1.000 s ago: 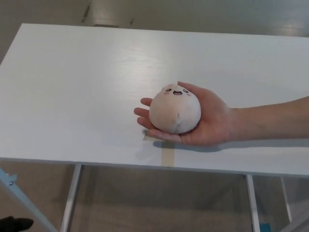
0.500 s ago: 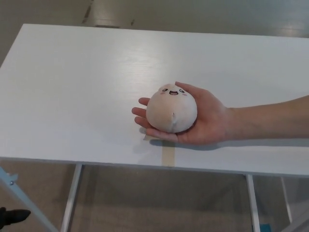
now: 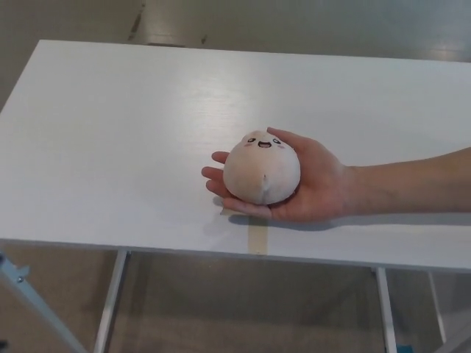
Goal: Use the left hand to take the pink dumpling toy on a person's hand and put it on the desk.
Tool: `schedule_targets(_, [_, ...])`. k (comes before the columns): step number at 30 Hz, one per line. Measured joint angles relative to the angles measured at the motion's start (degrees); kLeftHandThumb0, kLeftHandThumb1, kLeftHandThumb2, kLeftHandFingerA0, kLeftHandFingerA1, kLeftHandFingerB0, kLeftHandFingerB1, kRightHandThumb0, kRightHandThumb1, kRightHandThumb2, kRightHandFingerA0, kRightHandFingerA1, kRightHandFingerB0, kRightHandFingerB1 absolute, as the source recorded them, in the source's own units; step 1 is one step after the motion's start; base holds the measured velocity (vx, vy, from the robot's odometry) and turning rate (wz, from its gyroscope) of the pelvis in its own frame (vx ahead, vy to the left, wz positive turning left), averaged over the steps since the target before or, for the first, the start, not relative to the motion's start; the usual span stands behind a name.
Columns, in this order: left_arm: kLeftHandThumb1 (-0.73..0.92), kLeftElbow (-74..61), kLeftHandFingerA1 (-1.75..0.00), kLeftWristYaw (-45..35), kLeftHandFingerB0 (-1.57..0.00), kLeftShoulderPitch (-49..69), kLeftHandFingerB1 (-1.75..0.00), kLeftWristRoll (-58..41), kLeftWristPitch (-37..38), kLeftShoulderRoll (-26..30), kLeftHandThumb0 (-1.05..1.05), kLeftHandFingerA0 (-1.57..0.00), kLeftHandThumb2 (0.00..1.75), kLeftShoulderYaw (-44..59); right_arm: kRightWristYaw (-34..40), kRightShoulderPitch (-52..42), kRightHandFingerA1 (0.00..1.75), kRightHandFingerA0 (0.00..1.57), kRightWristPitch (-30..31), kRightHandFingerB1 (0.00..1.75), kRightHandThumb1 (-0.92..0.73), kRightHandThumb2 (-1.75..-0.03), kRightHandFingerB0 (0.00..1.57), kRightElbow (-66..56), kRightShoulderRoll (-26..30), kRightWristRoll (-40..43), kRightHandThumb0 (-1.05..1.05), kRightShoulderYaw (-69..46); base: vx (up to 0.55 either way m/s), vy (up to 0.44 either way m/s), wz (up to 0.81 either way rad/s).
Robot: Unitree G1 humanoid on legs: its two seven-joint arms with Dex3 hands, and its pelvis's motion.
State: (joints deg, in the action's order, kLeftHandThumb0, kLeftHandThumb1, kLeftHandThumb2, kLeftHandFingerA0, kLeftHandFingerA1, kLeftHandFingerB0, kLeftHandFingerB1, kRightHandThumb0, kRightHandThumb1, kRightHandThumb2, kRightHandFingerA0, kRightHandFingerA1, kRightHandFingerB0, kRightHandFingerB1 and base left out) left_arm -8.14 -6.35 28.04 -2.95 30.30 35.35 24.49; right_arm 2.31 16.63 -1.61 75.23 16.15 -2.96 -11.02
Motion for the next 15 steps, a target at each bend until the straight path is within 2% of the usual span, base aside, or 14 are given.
schedule_targets(2, [0.37,-4.2,-0.49,-0.3,-0.38,-1.0,-0.43,-1.5,0.0,1.8,-0.47,-0.44,0.66,2.7,0.0,0.0,0.46,0.67,0.0,0.41,-0.71,-0.61,0.5,0.0,0.0,0.0,-0.2,0.0,0.0,0.0,0.0])
schedule_targets(3, [0.44,-5.2,-0.41,-0.4,-0.37,-1.3,-0.33,-1.9,0.0,2.4,-0.44,-0.5,0.54,3.4,0.0,0.0,0.46,0.67,0.0,0.41,-0.71,-0.61,0.5,0.0,0.0,0.0,-0.2,0.0,0.0,0.0,0.0])
schedule_targets(5, [0.45,-9.4,-0.39,-0.7,-0.35,-4.2,-0.32,-3.9,-0.2,5.5,-0.38,-0.48,0.54,5.9,0.0,0.0,0.46,0.67,0.0,0.41,-0.71,-0.61,0.5,0.0,0.0,0.0,-0.2,0.1,0.0,0.0,0.0])
schedule_targets(6, [0.45,-11.4,-0.4,-0.9,-0.34,-6.3,-0.32,-4.9,-0.5,7.5,-0.48,-0.48,0.54,6.8,0.0,0.0,0.46,0.67,0.0,0.41,-0.71,-0.61,0.5,0.0,0.0,0.0,-0.2,0.1,0.0,0.0,0.0])
schedule_targets(8, [0.46,-13.4,-0.4,-1.1,-0.31,-8.5,-0.31,-5.8,-0.9,9.6,-0.5,-0.48,0.55,7.6,-0.1,0.0,0.46,0.67,0.0,0.41,-0.71,-0.61,0.5,0.0,0.1,0.0,-0.2,0.1,0.0,0.0,0.0])
schedule_targets(11, [0.46,-18.6,-0.4,-1.9,-0.3,-18.1,-0.31,-8.7,-2.9,17.7,-0.51,-0.47,0.55,8.1,-0.1,-0.1,0.46,0.67,0.0,0.41,-0.71,-0.61,0.51,0.1,0.1,0.0,-0.2,0.4,0.0,0.0,0.0])
schedule_targets(12, [0.4,-19.2,-0.47,-2.1,-0.25,-20.7,-0.39,-9.1,-3.5,19.4,-0.58,-0.39,0.69,7.7,-0.1,-0.1,0.46,0.67,0.0,0.41,-0.71,-0.61,0.51,0.1,0.1,0.0,-0.2,0.5,0.0,0.0,0.0])
schedule_targets(13, [0.4,-19.3,-0.47,-2.1,-0.25,-21.8,-0.39,-9.3,-3.7,20.1,-0.58,-0.39,0.69,7.3,-0.1,-0.1,0.46,0.67,0.0,0.41,-0.71,-0.61,0.51,0.1,0.1,0.0,-0.2,0.5,0.0,0.0,0.0])
schedule_targets(14, [0.46,-19.6,-0.39,-2.3,-0.28,-25.2,-0.3,-9.5,-4.7,21.8,-0.52,-0.42,0.55,6.1,-0.1,-0.1,0.46,0.67,0.0,0.41,-0.71,-0.61,0.51,0.1,0.1,0.0,-0.2,0.5,0.0,0.0,0.0])
schedule_targets(15, [0.46,-19.6,-0.39,-2.5,-0.28,-28.8,-0.3,-9.5,-5.6,22.9,-0.52,-0.42,0.55,4.3,-0.1,-0.1,0.46,0.67,0.0,0.41,-0.71,-0.61,0.51,0.1,0.1,0.0,-0.2,0.5,0.0,0.0,0.0])
